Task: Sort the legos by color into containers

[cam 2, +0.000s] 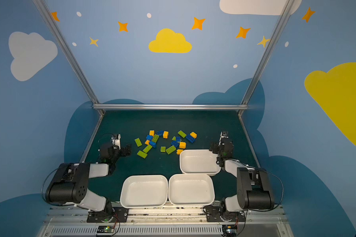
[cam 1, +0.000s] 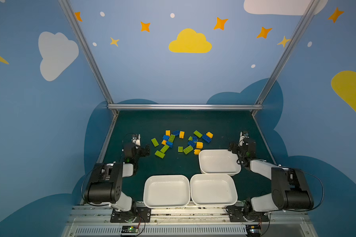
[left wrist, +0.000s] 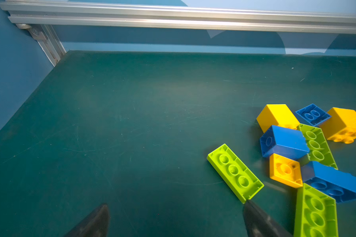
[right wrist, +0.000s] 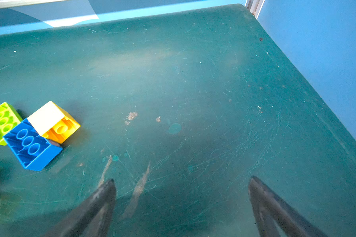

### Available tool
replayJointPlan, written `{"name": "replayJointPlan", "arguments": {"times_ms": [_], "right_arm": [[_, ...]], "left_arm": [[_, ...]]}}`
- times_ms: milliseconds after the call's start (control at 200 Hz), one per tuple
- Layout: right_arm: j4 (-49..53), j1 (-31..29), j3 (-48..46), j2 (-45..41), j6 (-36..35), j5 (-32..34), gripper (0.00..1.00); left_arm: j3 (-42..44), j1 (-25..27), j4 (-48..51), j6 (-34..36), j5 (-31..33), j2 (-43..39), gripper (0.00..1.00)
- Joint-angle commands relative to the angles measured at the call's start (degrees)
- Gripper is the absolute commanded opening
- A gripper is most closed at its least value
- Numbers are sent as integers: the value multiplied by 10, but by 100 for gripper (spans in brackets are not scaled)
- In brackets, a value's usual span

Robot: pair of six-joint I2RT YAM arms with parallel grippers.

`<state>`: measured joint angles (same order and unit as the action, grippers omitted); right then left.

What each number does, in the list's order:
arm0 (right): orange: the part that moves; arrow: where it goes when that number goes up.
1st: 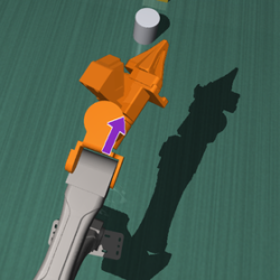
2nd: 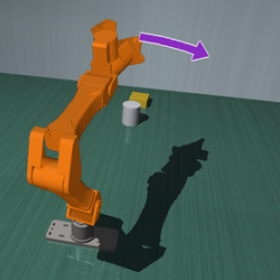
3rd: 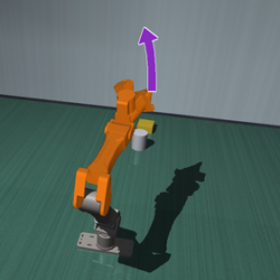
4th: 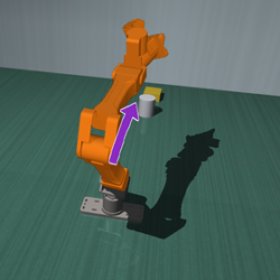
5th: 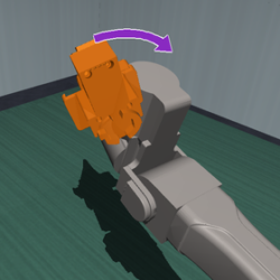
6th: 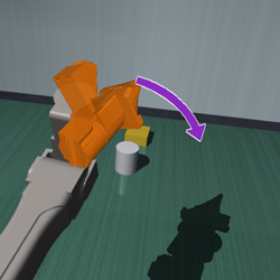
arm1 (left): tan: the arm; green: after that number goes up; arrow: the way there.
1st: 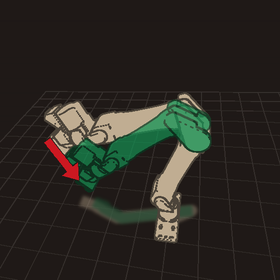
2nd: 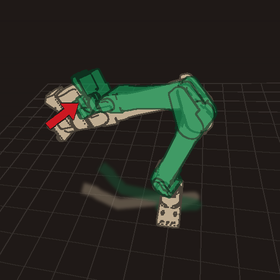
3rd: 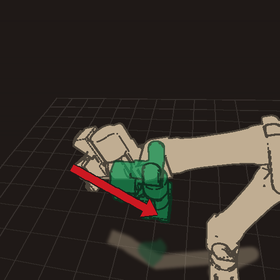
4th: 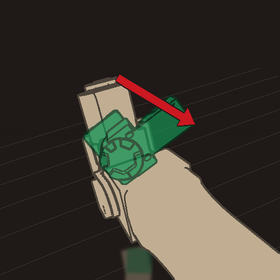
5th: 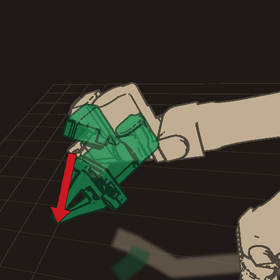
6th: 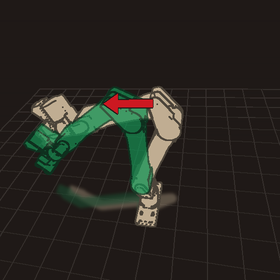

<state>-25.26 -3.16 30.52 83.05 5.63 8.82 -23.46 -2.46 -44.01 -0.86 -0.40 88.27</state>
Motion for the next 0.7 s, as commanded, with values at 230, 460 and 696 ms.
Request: {"name": "replayJointPlan", "arguments": {"times_ms": [230, 460, 696], "right_arm": [[-6, 0, -6, 0, 4, 2, 99], [-5, 1, -5, 0, 5, 1, 99], [63, 0, 12, -58, -1, -10, 99]], "left_arm": [[-4, 2, 1, -3, 1, -9, 100], [-3, 1, 0, -3, 1, -10, 100], [-45, 3, 107, 2, -7, -58, 100]]}}
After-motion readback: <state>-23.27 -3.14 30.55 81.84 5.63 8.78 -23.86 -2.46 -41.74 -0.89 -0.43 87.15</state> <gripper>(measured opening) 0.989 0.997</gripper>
